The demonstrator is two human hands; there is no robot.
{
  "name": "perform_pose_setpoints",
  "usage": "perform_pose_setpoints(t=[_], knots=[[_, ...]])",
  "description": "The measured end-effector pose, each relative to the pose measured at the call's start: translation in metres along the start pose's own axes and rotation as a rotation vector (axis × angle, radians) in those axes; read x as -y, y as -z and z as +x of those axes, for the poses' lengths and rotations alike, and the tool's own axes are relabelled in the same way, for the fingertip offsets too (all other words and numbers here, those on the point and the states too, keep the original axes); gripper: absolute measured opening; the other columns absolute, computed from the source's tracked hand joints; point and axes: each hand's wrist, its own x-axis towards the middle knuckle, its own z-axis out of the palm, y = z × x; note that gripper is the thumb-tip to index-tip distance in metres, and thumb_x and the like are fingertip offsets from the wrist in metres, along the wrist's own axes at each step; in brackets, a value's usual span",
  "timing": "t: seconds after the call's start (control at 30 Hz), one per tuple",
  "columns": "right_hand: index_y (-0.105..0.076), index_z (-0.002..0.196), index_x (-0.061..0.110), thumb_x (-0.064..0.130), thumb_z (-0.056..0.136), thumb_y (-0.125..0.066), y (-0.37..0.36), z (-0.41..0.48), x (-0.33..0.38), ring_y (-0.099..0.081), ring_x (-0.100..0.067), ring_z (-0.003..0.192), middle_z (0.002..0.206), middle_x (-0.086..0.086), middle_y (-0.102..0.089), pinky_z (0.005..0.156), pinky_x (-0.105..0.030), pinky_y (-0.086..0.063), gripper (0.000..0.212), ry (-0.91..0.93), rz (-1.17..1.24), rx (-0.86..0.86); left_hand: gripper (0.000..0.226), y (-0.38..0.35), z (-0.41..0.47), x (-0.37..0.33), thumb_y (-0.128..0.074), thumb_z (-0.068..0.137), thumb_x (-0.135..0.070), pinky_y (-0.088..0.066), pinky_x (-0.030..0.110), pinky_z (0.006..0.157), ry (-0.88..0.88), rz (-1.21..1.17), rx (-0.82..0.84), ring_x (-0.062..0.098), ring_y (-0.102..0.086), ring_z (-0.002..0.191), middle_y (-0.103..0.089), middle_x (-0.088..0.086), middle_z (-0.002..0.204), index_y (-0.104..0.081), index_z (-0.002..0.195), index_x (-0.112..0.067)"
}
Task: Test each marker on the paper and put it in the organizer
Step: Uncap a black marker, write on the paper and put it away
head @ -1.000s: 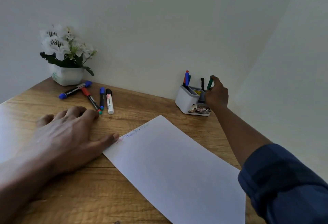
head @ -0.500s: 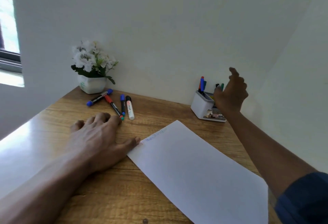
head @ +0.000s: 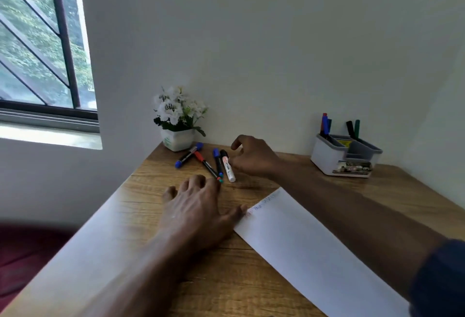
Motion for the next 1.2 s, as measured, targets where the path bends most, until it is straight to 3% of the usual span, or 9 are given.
perform_pose_setpoints(t=[0.17,0.4,0.6,0.7,0.77,0.87,0.97,1.03,1.2], knots=[[-0.058,0.125,0.017,0.033,0.083,-0.070,-0.011,0.017,0.014,-0.060,-0.021,0.101,0.119,-0.006,-0.064,0.087,-0.036,-0.055,0.046,-0.109,-0.115,0.114,0.085,-0.002,0.002,0.002,-0.038,0.083,-0.086,-0.020,0.054,0.121,-0.002,-0.002,-0.028,0.023,-0.030,0.147,-0.033,0.001,0.159,-0.035,0.151,-0.034],[-0.060,0.115,0.009,0.024,0.086,-0.073,-0.011,0.013,0.016,-0.060,-0.024,0.097,0.101,-0.007,-0.061,0.072,-0.031,-0.050,0.035,-0.193,-0.099,0.029,0.088,-0.002,0.003,0.003,-0.039,0.084,-0.085,-0.020,0.054,0.121,-0.003,0.008,-0.032,0.024,-0.029,0.148,-0.032,0.002,0.160,-0.033,0.153,-0.031],[-0.072,0.107,0.004,0.002,0.083,-0.064,0.022,-0.014,0.003,-0.076,-0.027,0.083,0.089,-0.015,-0.074,0.080,-0.045,-0.064,0.025,-0.246,0.254,-0.107,0.087,-0.001,0.003,0.003,-0.039,0.085,-0.084,-0.019,0.055,0.121,-0.006,0.002,-0.023,0.024,-0.027,0.149,-0.031,0.003,0.161,-0.032,0.153,-0.030],[-0.071,0.107,0.016,0.005,0.088,-0.061,0.040,-0.045,-0.003,-0.072,-0.024,0.086,0.089,-0.007,-0.073,0.072,-0.035,-0.058,0.024,-0.139,0.218,-0.145,0.085,-0.002,0.001,0.004,-0.038,0.086,-0.084,-0.019,0.054,0.121,-0.017,-0.039,-0.059,0.023,-0.029,0.148,-0.033,0.002,0.160,-0.031,0.153,-0.031],[-0.069,0.108,0.020,0.019,0.098,-0.061,0.045,-0.068,-0.007,-0.072,-0.021,0.077,0.088,-0.005,-0.073,0.066,-0.034,-0.057,0.012,-0.047,0.249,-0.184,0.086,-0.002,-0.001,0.004,-0.037,0.086,-0.084,-0.020,0.054,0.121,-0.016,-0.094,-0.093,0.023,-0.030,0.148,-0.031,0.003,0.161,-0.028,0.153,-0.031],[-0.068,0.112,0.022,0.034,0.103,-0.057,0.042,-0.095,-0.012,-0.066,-0.012,0.064,0.081,0.002,-0.070,0.063,-0.035,-0.057,0.018,0.099,0.282,-0.242,0.082,-0.004,-0.002,0.004,-0.036,0.086,-0.083,-0.029,0.051,0.116,-0.059,-0.200,-0.208,0.021,-0.034,0.145,-0.033,0.000,0.158,-0.026,0.151,-0.034],[-0.070,0.110,0.022,0.032,0.102,-0.058,0.030,-0.114,-0.019,-0.060,-0.001,0.066,0.075,0.013,-0.063,0.058,-0.017,-0.044,0.017,0.287,0.194,-0.324,0.076,-0.005,-0.003,0.003,-0.043,0.088,-0.076,-0.041,0.036,0.100,-0.182,-0.298,-0.328,0.015,-0.043,0.136,-0.038,-0.005,0.153,-0.025,0.150,-0.036],[-0.068,0.112,0.020,0.029,0.100,-0.059,0.020,-0.122,-0.026,-0.059,0.001,0.074,0.085,0.011,-0.066,0.063,-0.014,-0.041,0.018,0.399,0.109,-0.296,0.069,-0.005,-0.005,0.000,-0.049,0.091,-0.068,-0.044,0.030,0.092,-0.269,-0.360,-0.369,0.008,-0.051,0.127,-0.046,-0.009,0.145,-0.030,0.149,-0.037],[-0.062,0.132,0.019,0.039,0.102,-0.051,0.006,-0.128,-0.034,-0.066,-0.009,0.096,0.114,0.003,-0.072,0.079,-0.024,-0.050,0.037,0.499,0.097,-0.163,0.022,-0.002,-0.006,-0.008,-0.063,0.097,-0.035,-0.058,0.038,0.073,-0.429,-0.465,-0.409,0.004,-0.068,0.093,-0.071,-0.015,0.104,-0.065,0.119,-0.031]])
